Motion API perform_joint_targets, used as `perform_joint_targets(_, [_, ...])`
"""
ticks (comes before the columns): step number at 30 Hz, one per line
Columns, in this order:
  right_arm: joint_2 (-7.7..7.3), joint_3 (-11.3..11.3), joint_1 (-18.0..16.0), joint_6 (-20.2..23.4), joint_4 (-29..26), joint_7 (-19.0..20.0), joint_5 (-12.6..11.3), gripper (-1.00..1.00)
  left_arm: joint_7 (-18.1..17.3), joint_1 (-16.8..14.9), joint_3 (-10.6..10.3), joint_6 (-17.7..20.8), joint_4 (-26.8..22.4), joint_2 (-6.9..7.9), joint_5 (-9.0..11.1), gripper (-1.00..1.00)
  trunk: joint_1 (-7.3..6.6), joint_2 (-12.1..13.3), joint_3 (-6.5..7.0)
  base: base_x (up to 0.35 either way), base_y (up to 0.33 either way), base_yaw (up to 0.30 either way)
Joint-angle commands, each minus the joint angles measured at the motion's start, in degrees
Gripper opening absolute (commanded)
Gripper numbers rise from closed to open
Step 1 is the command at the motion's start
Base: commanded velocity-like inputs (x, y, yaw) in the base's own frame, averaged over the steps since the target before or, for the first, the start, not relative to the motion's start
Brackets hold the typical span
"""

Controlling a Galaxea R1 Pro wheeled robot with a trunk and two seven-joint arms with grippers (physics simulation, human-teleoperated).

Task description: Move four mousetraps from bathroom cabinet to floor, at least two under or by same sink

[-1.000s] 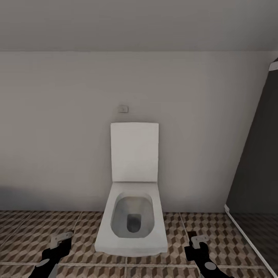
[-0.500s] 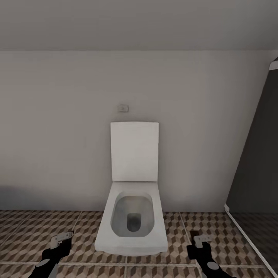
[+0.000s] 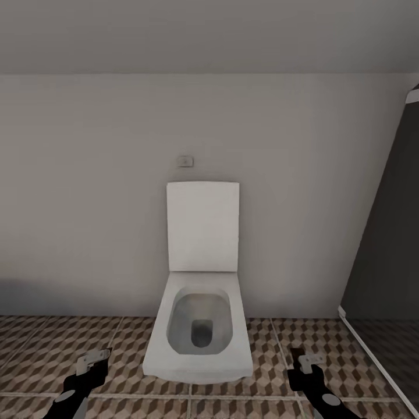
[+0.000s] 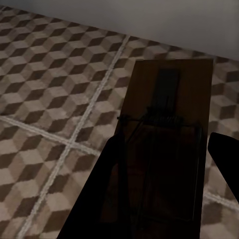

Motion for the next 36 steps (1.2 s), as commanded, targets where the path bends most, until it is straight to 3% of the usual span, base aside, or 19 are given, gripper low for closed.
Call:
perform_joint_targets(1, [-0.05,0.3,0.0,-0.2,0.0,0.2,-0.7,-1.00,0.1,0.0,0.0,0.0,0.0,-0.05,0.1,-1.00,0.21,-0.4,-0.24,0.000,0.000,0.000])
perform_joint_targets(36, [-0.21,-0.2,0.0,-0.5,-0.1,-0.2,-0.6,-1.00,0.2,0.0,0.0,-0.1,0.0,-0.21,0.1,-1.00,1.31,-1.3,-7.95,0.000,0.000,0.000])
